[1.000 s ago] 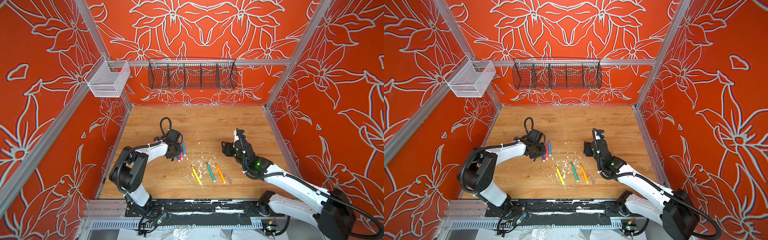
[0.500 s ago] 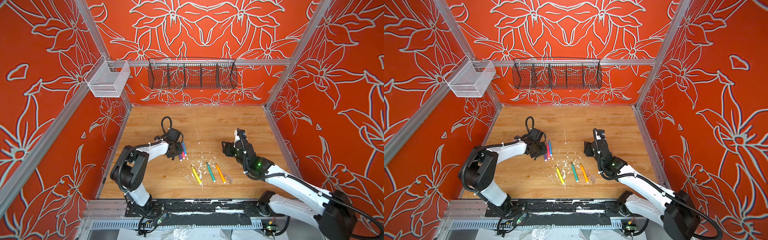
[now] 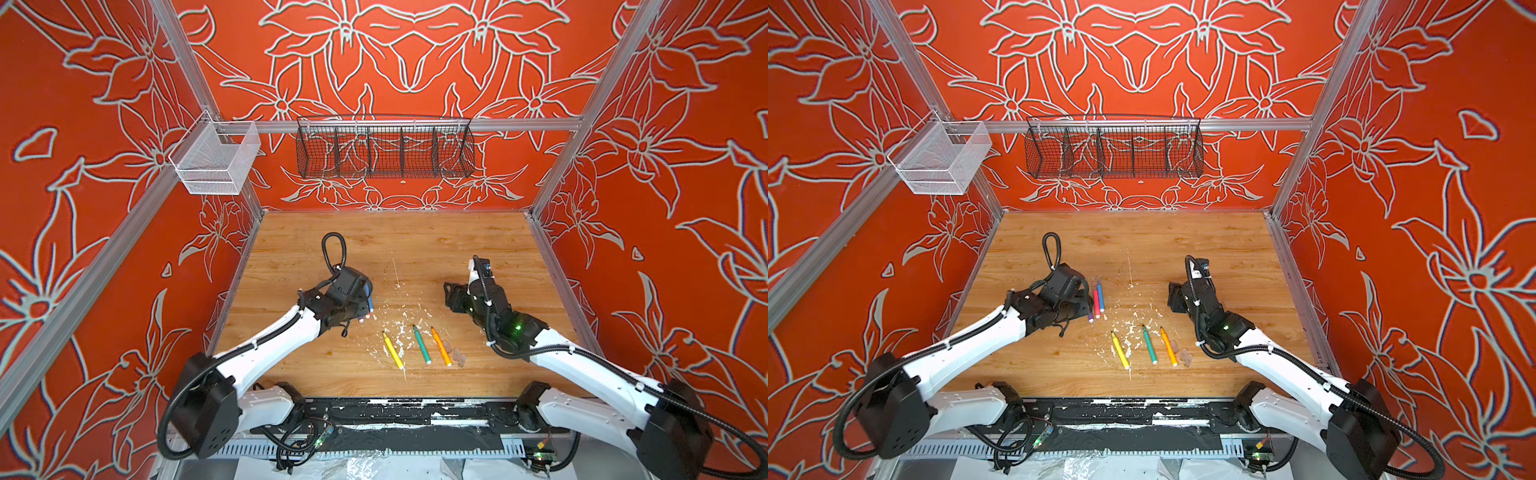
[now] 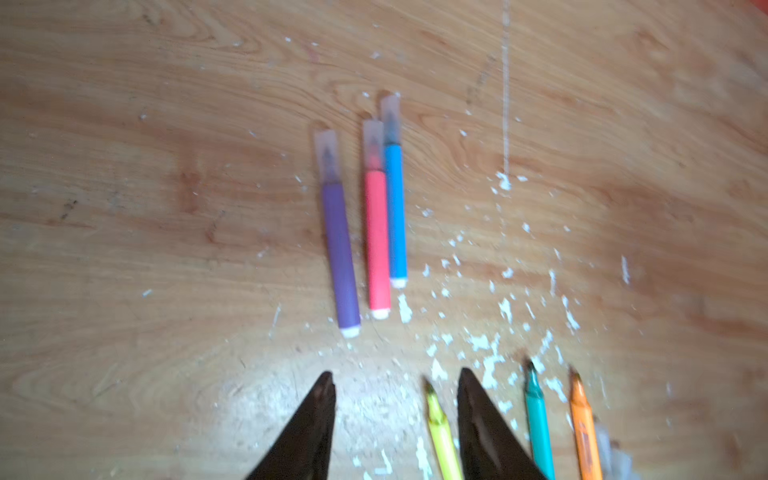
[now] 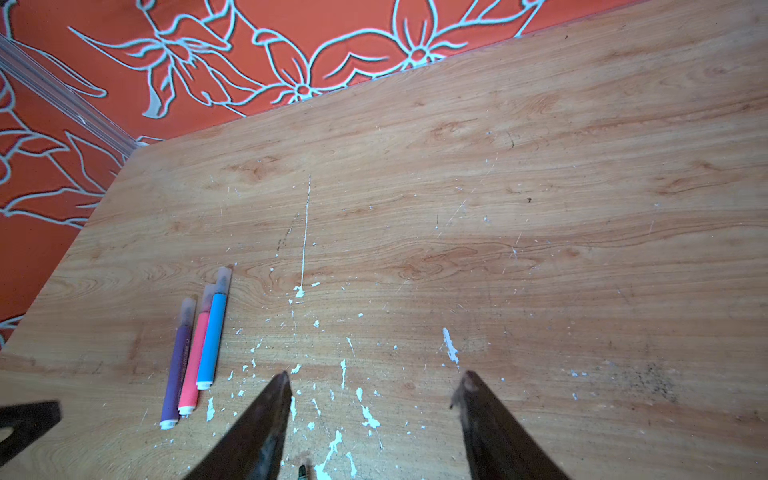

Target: Insert the pens into the pen caps

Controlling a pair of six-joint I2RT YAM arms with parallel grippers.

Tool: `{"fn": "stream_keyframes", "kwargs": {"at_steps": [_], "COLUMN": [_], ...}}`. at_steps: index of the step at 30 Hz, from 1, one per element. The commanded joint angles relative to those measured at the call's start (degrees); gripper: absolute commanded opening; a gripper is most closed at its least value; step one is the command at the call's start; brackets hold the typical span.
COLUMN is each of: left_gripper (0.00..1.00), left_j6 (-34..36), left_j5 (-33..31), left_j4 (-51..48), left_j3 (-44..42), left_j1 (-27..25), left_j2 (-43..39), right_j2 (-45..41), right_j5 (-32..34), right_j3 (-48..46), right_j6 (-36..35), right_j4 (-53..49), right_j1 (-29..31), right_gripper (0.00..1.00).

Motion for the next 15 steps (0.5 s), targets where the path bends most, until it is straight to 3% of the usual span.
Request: {"fn": "stream_keyframes", "kwargs": {"at_steps": [1, 2, 3, 4, 6, 9, 10, 12, 14, 15], "left_gripper": [0.55, 0.51, 0.39, 0.43, 0.48, 0.48, 0.51, 0.51, 0.67, 0.67], "left_j6": [-11.5, -13.0, -18.5, -22.8, -15.1, -15.0, -11.4, -4.4, -2.5, -2.9], "left_j5": [-3.7, -4.2, -7.1, -8.4, -8.0, -13.2, -13.1, -9.3, -6.3, -5.9], "left_j4": [-15.9, -19.9, -25.4, -28.7, -23.2, -18.9, -14.6, -4.3, 2.4, 3.7], "left_j3": [2.2, 3.8, 5.4, 6.4, 5.3, -0.3, -3.5, -11.2, -18.0, -20.2], "left_j1": [-1.4, -1.6, -2.1, -2.2, -2.1, -2.1, -2.0, -2.1, -2.1, -2.1], "left_j2": [-2.3, -2.8, -3.5, -4.7, -9.2, -18.2, -21.7, -28.7, -35.9, -39.0], "right_j2": [-0.1, -0.1, 0.0, 0.2, 0.5, 0.8, 0.7, 0.4, -0.2, -0.5], "right_j5": [1.4, 1.3, 1.3, 1.5, 1.4, 0.5, 0.2, 0.5, 1.1, 1.5], "right_j3": [1.6, 1.5, 1.6, 1.6, 1.6, 1.9, 2.0, 2.0, 1.9, 1.7], "right_j6": [0.5, 0.6, 0.7, 0.7, 0.9, 1.3, 1.3, 1.3, 1.2, 1.2], "right_j4": [-1.1, -1.0, -1.1, -1.2, -1.3, -1.4, -1.6, -1.8, -2.0, -2.0], "right_j1": [-0.4, -0.4, -0.5, -0.5, -0.5, -0.5, -0.5, -0.5, -0.5, -0.5], "right_gripper": [0.66, 0.66, 0.66, 0.66, 0.66, 0.65, 0.65, 0.65, 0.65, 0.65]}}
